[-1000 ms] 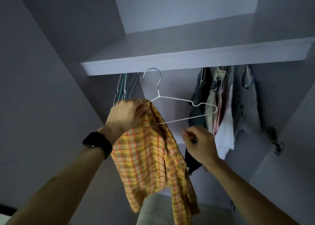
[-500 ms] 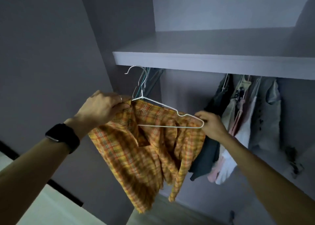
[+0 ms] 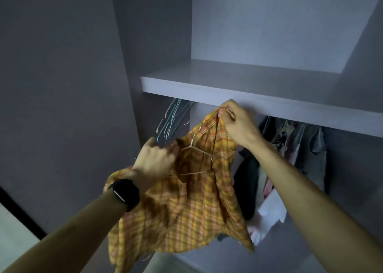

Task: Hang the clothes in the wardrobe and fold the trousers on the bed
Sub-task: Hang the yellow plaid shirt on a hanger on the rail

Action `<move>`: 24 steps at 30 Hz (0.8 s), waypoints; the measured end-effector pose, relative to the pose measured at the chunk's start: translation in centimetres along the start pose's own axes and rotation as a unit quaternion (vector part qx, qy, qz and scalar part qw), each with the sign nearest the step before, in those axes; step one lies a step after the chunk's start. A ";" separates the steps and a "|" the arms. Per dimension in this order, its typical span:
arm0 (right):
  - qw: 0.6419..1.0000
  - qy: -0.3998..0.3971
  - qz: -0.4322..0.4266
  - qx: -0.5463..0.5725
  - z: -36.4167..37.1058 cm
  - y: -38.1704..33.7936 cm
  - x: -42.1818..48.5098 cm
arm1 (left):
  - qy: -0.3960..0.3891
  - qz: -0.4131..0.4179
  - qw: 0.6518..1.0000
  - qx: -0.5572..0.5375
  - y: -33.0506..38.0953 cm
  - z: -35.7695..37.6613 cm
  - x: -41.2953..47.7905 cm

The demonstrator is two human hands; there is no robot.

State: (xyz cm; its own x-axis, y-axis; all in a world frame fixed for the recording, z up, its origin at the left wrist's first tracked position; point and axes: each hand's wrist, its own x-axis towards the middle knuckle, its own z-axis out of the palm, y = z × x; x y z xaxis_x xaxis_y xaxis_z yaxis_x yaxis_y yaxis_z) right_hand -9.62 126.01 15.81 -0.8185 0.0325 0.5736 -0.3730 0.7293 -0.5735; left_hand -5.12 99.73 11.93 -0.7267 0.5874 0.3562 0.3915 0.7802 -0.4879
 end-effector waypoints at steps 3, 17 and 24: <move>0.999 0.010 0.002 -0.036 -2.9 1.0 0.9 | -0.077 -0.072 0.994 0.007 -0.5 1.5 0.6; 0.997 -0.022 0.008 0.077 0.1 -1.6 -7.2 | -0.061 -0.189 0.972 -0.124 1.6 1.7 3.1; 0.999 -0.011 -0.033 0.000 -1.5 1.6 -7.7 | 0.156 -0.160 0.908 -0.353 -1.5 2.0 2.2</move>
State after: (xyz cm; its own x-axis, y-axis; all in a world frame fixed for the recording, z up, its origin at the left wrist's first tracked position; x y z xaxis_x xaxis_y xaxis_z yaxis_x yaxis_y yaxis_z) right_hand -3.25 127.93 11.31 -0.8017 -0.0313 0.5969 -0.4266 0.7295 -0.5347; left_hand -8.44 99.40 11.82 -0.7145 0.2526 0.6525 0.5332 0.8004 0.2740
